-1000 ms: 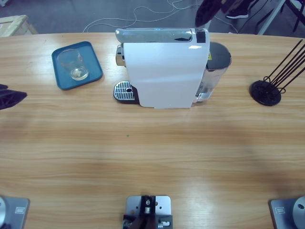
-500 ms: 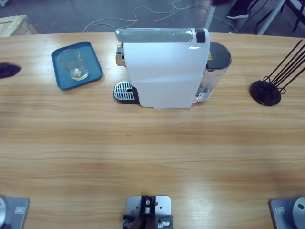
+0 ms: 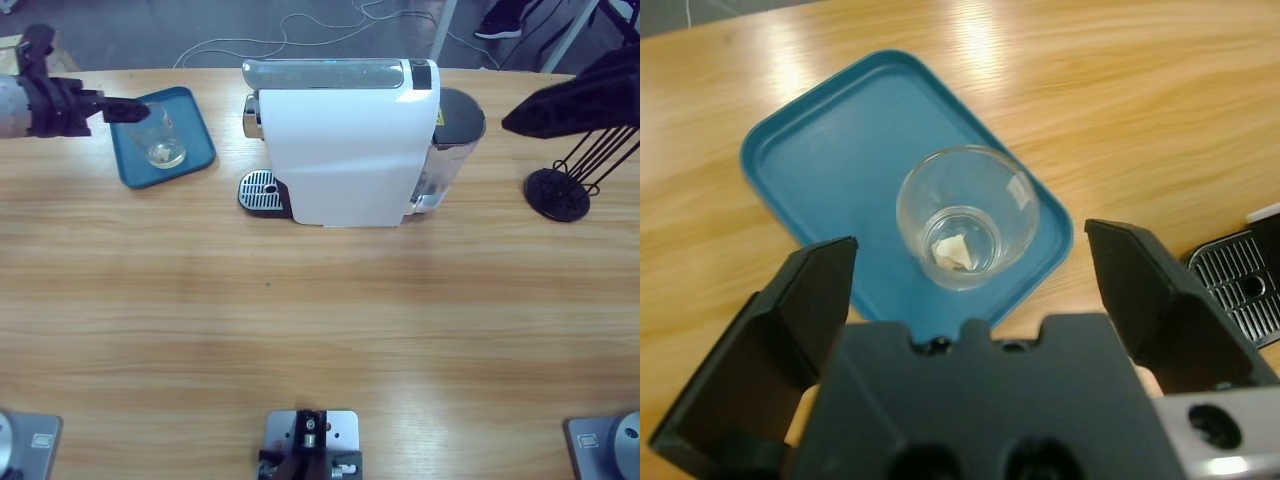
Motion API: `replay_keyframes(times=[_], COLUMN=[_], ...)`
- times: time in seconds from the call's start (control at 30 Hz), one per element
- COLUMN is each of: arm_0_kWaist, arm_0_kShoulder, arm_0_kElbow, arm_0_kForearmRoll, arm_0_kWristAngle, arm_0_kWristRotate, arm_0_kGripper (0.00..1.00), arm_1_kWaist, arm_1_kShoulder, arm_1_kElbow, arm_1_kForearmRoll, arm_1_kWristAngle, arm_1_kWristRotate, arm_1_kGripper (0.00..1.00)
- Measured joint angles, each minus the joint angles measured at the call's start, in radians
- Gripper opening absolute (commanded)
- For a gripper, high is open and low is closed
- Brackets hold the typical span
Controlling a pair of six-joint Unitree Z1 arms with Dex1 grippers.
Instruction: Pour coffee
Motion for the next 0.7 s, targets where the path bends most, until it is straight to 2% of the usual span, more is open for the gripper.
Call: replay_keyframes(times=[0.7], arm_0_kWaist=[-0.024], arm_0_kShoulder=[0.179], arm_0_kElbow=[-0.072], arm_0_kForearmRoll=[-0.102], arm_0_kWristAngle=[0.006], arm_0_kWristRotate=[0.028], arm_0_kGripper=[0.977], arm_1_kWaist=[0.000], arm_1_kShoulder=[-0.071], arm_1_kElbow=[0.123], arm_1_kForearmRoll=[-0.039], arm_1_kWristAngle=[0.000], arm_1_kWristRotate=[0.000], arm_1_kGripper=[1.000])
